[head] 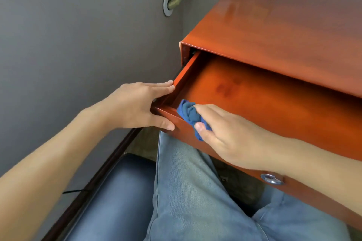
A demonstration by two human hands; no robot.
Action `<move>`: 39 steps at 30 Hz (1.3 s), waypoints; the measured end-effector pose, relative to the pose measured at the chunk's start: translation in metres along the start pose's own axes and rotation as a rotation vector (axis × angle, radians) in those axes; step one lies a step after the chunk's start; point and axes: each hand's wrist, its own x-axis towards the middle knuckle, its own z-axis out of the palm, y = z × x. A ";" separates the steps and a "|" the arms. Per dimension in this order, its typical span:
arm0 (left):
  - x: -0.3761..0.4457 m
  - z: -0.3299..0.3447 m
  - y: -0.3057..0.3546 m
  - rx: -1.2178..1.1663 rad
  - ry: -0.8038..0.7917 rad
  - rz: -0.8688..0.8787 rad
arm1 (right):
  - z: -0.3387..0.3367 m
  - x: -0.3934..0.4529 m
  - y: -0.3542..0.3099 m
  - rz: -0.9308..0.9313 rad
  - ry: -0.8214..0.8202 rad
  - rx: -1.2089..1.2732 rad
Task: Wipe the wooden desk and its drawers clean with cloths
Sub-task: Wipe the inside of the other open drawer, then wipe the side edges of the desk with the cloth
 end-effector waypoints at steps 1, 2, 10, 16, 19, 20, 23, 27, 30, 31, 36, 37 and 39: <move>0.001 -0.007 -0.004 -0.024 -0.077 0.000 | 0.005 0.019 -0.009 -0.046 0.025 -0.001; 0.003 -0.014 -0.008 -0.058 -0.131 0.002 | 0.010 0.036 -0.016 -0.076 0.052 -0.020; 0.014 -0.020 -0.003 0.190 -0.046 0.086 | -0.005 -0.008 0.006 -0.076 0.112 -0.135; 0.031 -0.009 0.053 0.356 0.268 0.353 | -0.059 -0.130 0.062 0.141 0.203 -0.386; 0.053 -0.004 0.100 0.187 0.282 0.420 | -0.093 -0.146 0.082 0.209 0.499 -0.436; 0.062 -0.003 0.111 0.209 0.267 0.440 | -0.105 -0.145 0.089 0.251 0.596 -0.397; 0.094 -0.006 0.119 0.250 0.256 0.399 | -0.143 -0.128 0.119 0.282 0.771 -0.346; 0.134 -0.004 0.113 0.218 0.190 0.325 | -0.163 -0.087 0.163 0.477 0.612 -0.467; 0.155 0.009 0.120 0.244 0.155 0.312 | -0.151 -0.080 0.172 0.744 0.164 -0.273; 0.160 0.013 0.120 0.264 0.199 0.322 | -0.145 -0.084 0.171 0.751 0.068 -0.235; 0.173 0.022 0.117 0.323 0.331 0.365 | -0.119 -0.095 0.171 0.692 0.050 -0.529; 0.173 0.023 0.117 0.324 0.357 0.366 | -0.117 -0.095 0.172 0.662 0.118 -0.578; 0.173 0.025 0.116 0.316 0.399 0.360 | -0.118 -0.097 0.176 0.629 0.191 -0.579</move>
